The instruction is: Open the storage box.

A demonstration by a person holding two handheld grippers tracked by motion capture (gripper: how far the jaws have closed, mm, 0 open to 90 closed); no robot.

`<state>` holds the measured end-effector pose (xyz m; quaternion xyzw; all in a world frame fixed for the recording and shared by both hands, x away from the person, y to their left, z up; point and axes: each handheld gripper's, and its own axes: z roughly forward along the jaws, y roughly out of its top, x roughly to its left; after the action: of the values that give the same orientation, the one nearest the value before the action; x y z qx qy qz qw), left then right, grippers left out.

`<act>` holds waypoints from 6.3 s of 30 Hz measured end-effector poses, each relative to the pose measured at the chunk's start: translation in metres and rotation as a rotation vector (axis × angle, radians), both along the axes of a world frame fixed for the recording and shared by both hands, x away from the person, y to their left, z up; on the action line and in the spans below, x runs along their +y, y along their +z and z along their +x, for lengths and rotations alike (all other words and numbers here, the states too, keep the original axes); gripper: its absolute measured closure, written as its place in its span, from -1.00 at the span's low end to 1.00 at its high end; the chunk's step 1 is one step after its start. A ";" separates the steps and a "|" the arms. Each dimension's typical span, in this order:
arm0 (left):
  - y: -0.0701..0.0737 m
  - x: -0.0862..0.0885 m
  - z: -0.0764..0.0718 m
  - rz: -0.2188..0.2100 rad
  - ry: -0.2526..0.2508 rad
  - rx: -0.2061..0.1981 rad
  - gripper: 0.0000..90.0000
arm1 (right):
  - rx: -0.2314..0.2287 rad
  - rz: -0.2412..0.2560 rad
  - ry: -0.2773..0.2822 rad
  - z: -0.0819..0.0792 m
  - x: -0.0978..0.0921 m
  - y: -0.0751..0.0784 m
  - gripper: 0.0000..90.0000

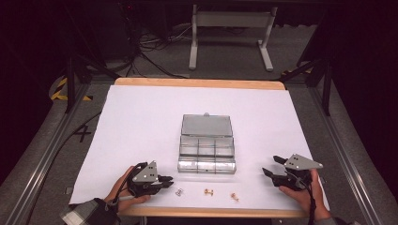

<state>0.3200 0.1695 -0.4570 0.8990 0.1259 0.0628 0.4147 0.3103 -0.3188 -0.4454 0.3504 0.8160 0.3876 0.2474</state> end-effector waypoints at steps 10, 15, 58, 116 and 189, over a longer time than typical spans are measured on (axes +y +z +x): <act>0.003 0.003 0.001 -0.021 0.038 -0.008 0.88 | 0.002 0.000 -0.001 0.000 0.000 0.000 -0.20; 0.005 0.005 0.002 -0.026 0.056 -0.025 0.88 | 0.002 0.001 -0.004 0.000 0.000 0.000 -0.21; 0.038 -0.006 0.023 -0.184 0.127 -0.100 0.88 | -0.129 0.117 -0.052 -0.002 -0.002 0.003 -0.58; 0.019 -0.059 0.056 -0.063 0.057 -0.061 0.88 | -0.149 0.076 -0.078 0.000 0.004 0.002 -0.64; 0.001 -0.039 -0.019 -0.021 0.060 0.068 0.74 | -0.152 0.034 -0.060 0.000 0.009 0.001 -0.62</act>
<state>0.3009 0.1307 -0.4565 0.8920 0.1676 0.0432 0.4176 0.3107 -0.3099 -0.4443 0.3483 0.7773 0.4192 0.3141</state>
